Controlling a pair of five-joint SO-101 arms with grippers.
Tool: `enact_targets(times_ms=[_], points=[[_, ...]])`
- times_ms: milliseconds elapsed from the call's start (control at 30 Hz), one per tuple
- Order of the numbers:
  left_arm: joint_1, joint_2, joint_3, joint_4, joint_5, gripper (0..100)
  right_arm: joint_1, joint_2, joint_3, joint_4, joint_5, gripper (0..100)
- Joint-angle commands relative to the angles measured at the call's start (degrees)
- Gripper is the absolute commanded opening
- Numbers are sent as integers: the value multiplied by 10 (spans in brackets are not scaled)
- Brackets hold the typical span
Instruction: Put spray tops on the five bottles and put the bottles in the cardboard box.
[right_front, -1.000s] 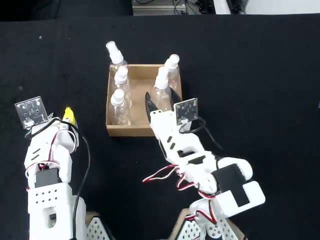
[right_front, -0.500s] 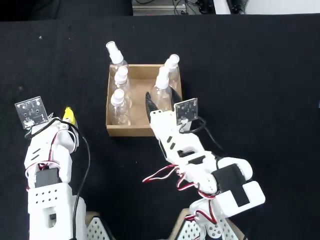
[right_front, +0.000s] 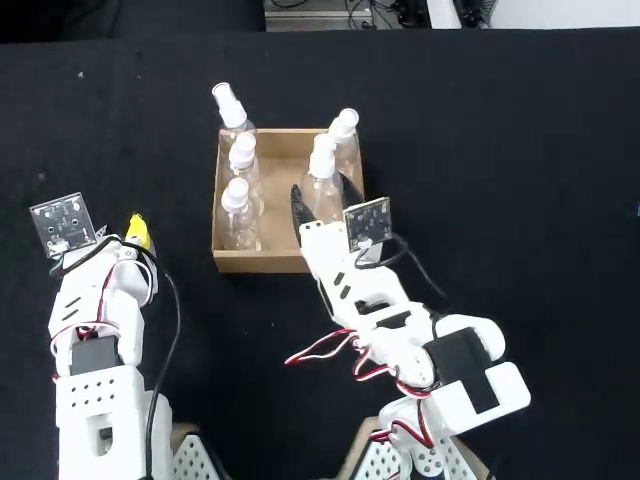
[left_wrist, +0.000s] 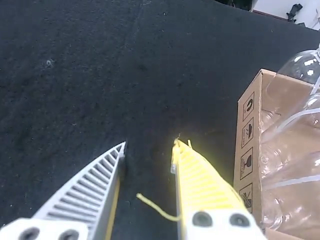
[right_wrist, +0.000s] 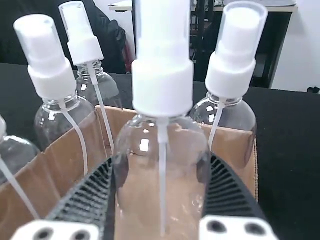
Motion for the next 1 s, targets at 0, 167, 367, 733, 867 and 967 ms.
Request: enact_targets(times_ms=[0,167,367,733,867,967], points=[[-7,-9,-6,-14,-1,127,-10,0,-13,-55,5,149],[-7,-9,-6,-14,-1,127,-10,0,2,-84,5,149],[-7,-9,-6,-14,-1,127,-10,0,1,-73,4,152],[-7,-9,-6,-14,-1,127,-10,1,-22,-21,4,152],[-7,-9,-6,-14,-1,127,-10,1,-22,-20,4,153],[-7,-9,-6,-14,-1,127,-10,1,-22,-20,4,153]])
